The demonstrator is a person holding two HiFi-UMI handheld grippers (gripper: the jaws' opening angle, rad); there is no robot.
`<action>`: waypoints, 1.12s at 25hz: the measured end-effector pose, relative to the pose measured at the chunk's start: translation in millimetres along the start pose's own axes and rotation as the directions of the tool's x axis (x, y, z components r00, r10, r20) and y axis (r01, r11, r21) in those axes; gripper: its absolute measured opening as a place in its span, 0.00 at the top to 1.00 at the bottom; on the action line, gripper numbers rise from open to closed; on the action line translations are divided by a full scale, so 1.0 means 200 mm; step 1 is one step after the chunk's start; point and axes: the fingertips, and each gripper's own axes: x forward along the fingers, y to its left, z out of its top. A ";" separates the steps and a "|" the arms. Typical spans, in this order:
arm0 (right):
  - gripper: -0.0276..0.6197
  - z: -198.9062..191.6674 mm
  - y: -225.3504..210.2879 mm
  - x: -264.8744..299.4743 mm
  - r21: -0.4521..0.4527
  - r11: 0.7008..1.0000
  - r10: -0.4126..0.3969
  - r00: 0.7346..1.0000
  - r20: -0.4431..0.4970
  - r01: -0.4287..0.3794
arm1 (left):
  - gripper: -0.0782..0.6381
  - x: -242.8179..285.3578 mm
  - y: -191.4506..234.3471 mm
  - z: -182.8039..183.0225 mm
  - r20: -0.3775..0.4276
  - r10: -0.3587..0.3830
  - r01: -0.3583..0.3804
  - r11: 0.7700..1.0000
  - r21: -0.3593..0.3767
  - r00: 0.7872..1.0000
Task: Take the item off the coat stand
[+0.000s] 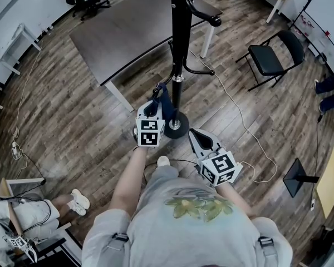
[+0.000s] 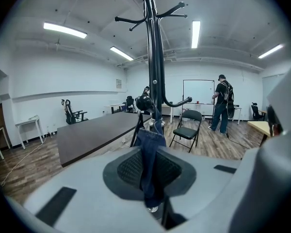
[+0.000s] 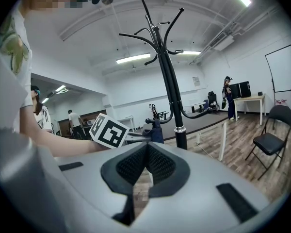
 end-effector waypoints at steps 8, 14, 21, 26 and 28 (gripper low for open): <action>0.95 0.00 0.01 0.01 -0.008 1.000 0.005 1.000 -0.001 -0.005 | 0.83 -0.04 0.00 0.05 0.024 0.005 -0.005 1.000 0.001 1.000; 0.95 -0.01 0.03 -0.01 -0.010 1.000 0.012 1.000 0.002 -0.012 | 0.83 -0.10 0.00 0.07 0.053 0.016 -0.015 1.000 -0.015 0.998; 0.95 -0.01 0.04 -0.04 -0.014 1.000 0.014 1.000 0.006 -0.014 | 0.83 -0.20 0.01 0.08 0.077 0.036 -0.034 0.999 -0.027 0.996; 0.95 -0.01 0.07 -0.05 -0.021 1.000 0.022 1.000 0.013 -0.022 | 0.83 -0.28 0.00 0.10 0.096 0.050 -0.048 0.998 -0.028 0.994; 0.95 -0.01 0.08 -0.07 -0.024 0.999 0.026 1.000 0.018 -0.026 | 0.83 -0.31 -0.01 0.11 0.103 0.054 -0.052 0.998 -0.028 0.993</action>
